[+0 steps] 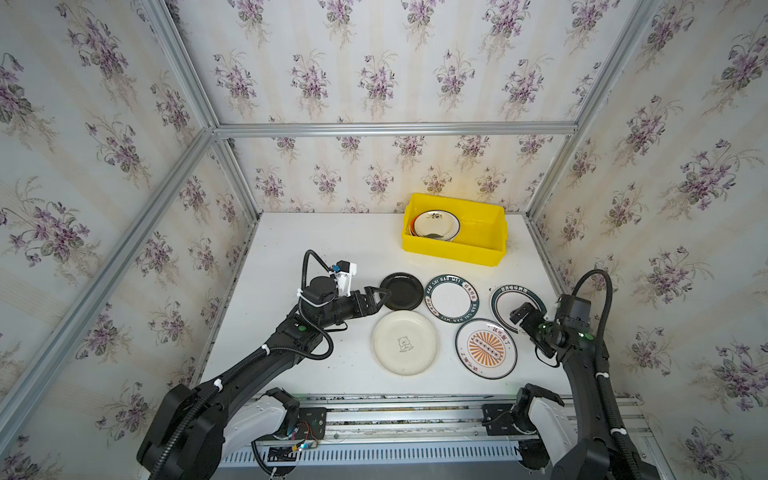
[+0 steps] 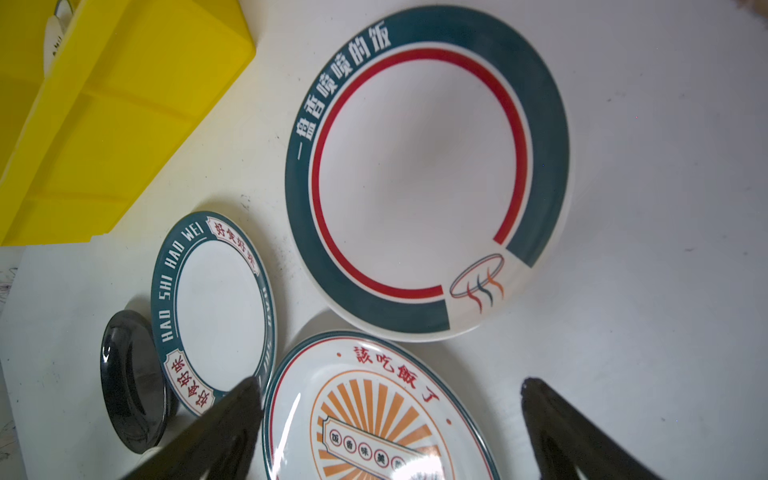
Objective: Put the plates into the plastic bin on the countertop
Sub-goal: 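Move right gripper to the large teal plate while left gripper nears small plates, then grasp the rim of the large teal red-ringed plate with right gripper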
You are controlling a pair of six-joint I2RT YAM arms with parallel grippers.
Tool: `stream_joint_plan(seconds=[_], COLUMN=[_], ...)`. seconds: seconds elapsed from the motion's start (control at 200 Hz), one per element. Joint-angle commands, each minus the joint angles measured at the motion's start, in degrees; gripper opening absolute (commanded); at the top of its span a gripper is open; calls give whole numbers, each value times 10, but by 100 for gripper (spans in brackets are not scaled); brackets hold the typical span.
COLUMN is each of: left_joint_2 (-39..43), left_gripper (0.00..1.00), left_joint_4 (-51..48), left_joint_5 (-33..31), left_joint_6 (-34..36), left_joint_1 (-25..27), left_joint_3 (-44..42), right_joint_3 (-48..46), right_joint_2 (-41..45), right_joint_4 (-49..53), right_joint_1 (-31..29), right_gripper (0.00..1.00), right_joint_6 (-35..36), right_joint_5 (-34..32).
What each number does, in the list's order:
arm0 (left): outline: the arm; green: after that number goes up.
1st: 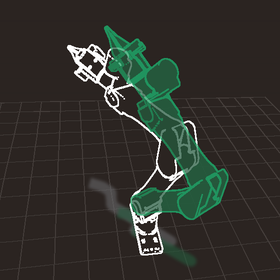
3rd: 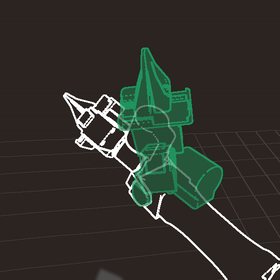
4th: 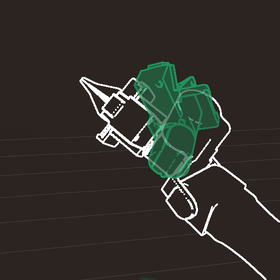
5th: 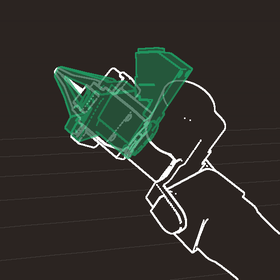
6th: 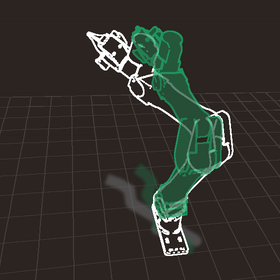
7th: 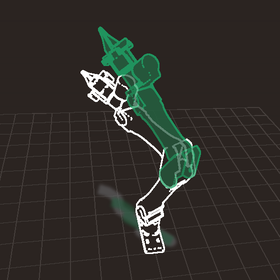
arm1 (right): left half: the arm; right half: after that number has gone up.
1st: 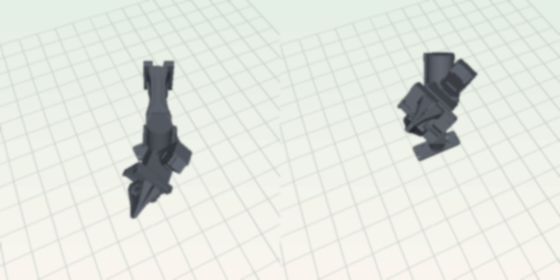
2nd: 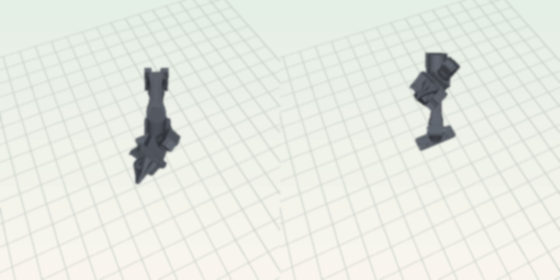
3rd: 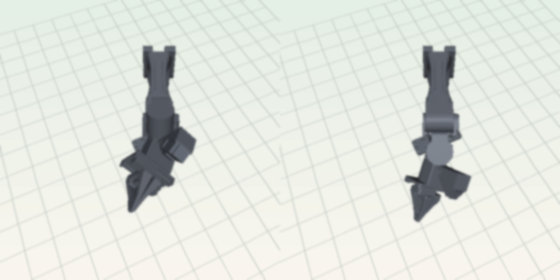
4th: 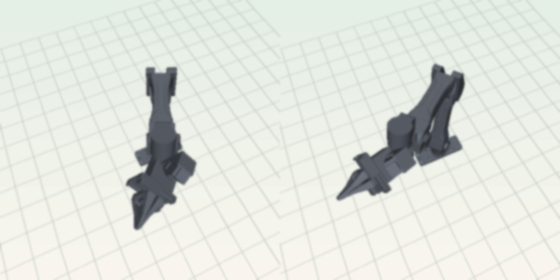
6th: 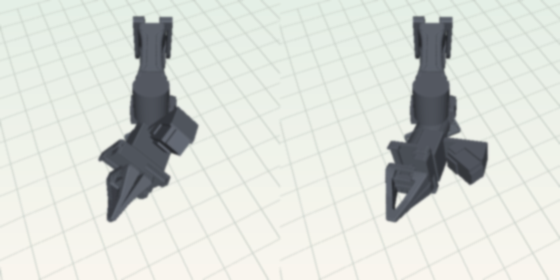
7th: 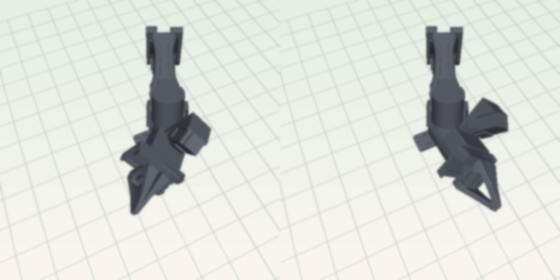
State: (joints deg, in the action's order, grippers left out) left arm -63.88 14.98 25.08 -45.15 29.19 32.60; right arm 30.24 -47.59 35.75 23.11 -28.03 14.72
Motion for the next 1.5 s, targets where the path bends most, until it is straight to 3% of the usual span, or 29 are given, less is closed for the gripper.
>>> stream_joint_plan(seconds=[0.0,0.32,0.67,0.975,1.279,1.364,1.494], left_joint_2=[-21,-96,-113,-128,-155,-163,-164], left_gripper=[99,100,100,100,100,100,100], left_joint_4=[24,21,-42,-52,-56,-57,-57], left_joint_5=[7,39,34,15,28,34,34], left_joint_6=[-3,-12,19,19,34,38,43], left_joint_1=[20,39,41,42,39,36,30], left_joint_3=[26,87,134,135,150,153,145], right_joint_3=[-8,-73,-140,-140,-150,-153,-153], right_joint_2=[-5,-41,-111,-134,-134,-134,-140], right_joint_4=[-4,-92,-270,-302,-318,-331,-336], right_joint_1=[5,55,67,78,80,80,80], right_gripper=[99,95,87,78,58,40,27], right_joint_6=[-14,-43,-112,-138,-165,-167,-167], right_joint_5=[27,82,67,34,17,19,18])
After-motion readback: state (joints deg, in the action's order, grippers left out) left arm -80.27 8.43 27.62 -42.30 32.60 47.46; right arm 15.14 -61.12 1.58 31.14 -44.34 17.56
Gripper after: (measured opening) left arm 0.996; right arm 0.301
